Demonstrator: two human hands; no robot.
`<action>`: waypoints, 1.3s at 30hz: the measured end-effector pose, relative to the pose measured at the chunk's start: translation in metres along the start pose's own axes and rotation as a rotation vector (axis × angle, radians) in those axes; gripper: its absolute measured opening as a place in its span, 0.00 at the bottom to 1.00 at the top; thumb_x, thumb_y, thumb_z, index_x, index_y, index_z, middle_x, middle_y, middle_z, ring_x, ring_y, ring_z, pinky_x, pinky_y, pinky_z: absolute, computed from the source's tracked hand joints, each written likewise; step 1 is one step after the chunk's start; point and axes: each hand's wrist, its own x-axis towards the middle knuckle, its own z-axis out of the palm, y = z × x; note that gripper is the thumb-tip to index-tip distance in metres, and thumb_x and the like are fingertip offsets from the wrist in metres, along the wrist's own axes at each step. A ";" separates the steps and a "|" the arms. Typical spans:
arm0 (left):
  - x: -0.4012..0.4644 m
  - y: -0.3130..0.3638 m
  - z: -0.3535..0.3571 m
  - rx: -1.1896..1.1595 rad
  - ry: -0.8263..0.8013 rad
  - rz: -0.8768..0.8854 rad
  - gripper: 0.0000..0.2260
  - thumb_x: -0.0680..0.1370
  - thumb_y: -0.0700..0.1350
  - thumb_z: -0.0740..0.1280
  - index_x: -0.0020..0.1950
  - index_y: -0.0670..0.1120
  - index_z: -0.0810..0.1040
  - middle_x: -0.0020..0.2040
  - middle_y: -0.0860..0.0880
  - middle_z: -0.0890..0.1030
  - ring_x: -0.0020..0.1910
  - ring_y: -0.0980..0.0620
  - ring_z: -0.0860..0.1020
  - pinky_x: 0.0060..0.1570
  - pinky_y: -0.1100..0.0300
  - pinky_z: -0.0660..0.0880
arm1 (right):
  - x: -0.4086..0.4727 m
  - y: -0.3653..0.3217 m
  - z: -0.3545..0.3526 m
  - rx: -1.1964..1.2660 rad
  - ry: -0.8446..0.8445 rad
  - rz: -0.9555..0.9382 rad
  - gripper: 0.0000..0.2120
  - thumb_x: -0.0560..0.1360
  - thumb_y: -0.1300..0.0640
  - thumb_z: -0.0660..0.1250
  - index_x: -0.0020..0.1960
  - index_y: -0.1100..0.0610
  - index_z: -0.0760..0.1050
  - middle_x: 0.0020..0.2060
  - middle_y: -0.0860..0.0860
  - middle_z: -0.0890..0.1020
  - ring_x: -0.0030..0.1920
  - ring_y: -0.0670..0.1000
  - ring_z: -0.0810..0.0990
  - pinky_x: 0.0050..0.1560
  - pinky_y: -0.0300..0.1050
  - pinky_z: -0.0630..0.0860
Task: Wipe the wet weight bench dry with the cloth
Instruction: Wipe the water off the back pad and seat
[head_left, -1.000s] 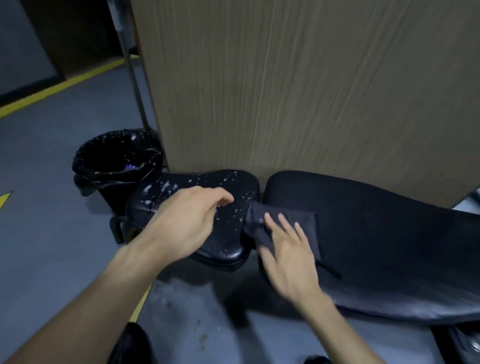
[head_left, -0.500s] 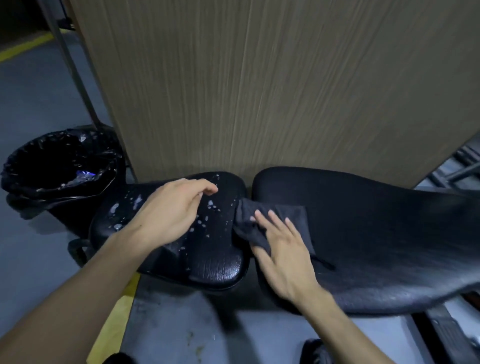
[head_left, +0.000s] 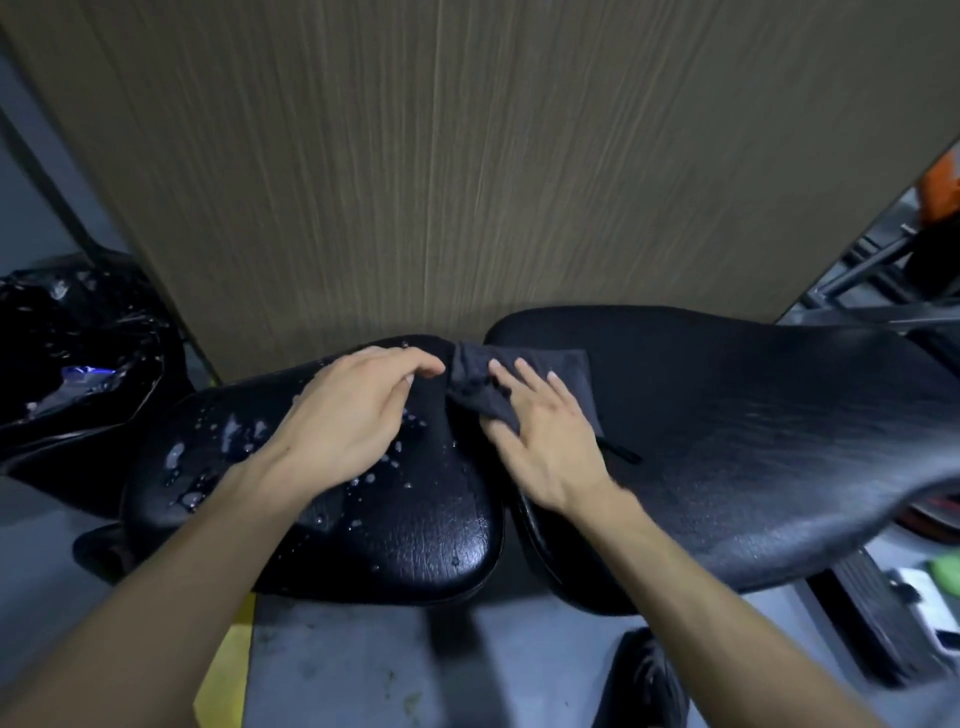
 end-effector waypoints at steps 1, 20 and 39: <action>0.001 0.001 0.001 -0.004 -0.004 0.009 0.16 0.83 0.41 0.58 0.66 0.55 0.78 0.61 0.53 0.81 0.62 0.53 0.77 0.62 0.53 0.73 | -0.025 -0.004 -0.001 -0.009 0.015 -0.039 0.31 0.76 0.44 0.53 0.77 0.53 0.66 0.78 0.43 0.64 0.80 0.44 0.53 0.79 0.48 0.48; -0.031 0.060 0.031 -0.024 -0.016 0.119 0.16 0.83 0.39 0.58 0.64 0.54 0.80 0.55 0.60 0.77 0.57 0.56 0.76 0.58 0.60 0.70 | -0.164 0.046 -0.016 0.001 0.231 0.226 0.28 0.76 0.46 0.57 0.74 0.53 0.72 0.76 0.45 0.68 0.78 0.48 0.62 0.78 0.49 0.52; -0.070 0.056 0.043 0.181 -0.045 0.138 0.15 0.81 0.36 0.62 0.61 0.50 0.82 0.58 0.53 0.83 0.58 0.51 0.80 0.61 0.57 0.74 | -0.179 0.047 -0.019 0.105 0.264 0.216 0.30 0.74 0.46 0.57 0.72 0.57 0.74 0.73 0.49 0.72 0.75 0.52 0.67 0.77 0.49 0.54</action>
